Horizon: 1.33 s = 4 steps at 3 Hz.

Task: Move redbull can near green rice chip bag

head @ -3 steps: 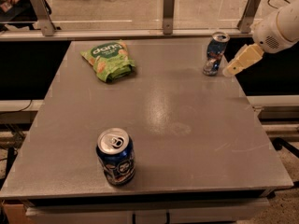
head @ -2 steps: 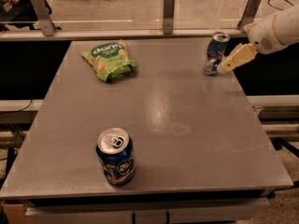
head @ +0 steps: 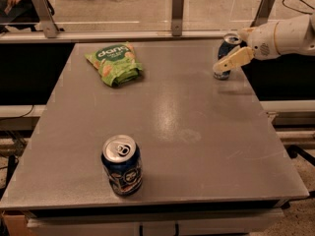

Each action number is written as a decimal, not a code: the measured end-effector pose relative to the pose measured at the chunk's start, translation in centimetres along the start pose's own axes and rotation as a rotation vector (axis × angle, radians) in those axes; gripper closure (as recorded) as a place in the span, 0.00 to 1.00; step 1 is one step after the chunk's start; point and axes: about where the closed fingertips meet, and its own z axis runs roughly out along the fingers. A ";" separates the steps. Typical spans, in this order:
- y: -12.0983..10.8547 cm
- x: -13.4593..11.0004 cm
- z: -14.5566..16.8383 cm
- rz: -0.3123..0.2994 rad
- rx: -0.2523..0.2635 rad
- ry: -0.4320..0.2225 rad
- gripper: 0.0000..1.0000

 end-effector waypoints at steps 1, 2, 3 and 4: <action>0.7 0.0 1.1 0.038 -0.053 -0.065 0.18; 1.3 -0.1 1.0 0.048 -0.083 -0.102 0.41; 1.8 -1.4 -0.1 0.033 -0.097 -0.156 0.64; 1.9 -5.1 -2.5 -0.032 -0.086 -0.235 0.88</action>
Offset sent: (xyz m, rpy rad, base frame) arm -0.0132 0.0120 -0.0034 0.1734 0.0101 0.0856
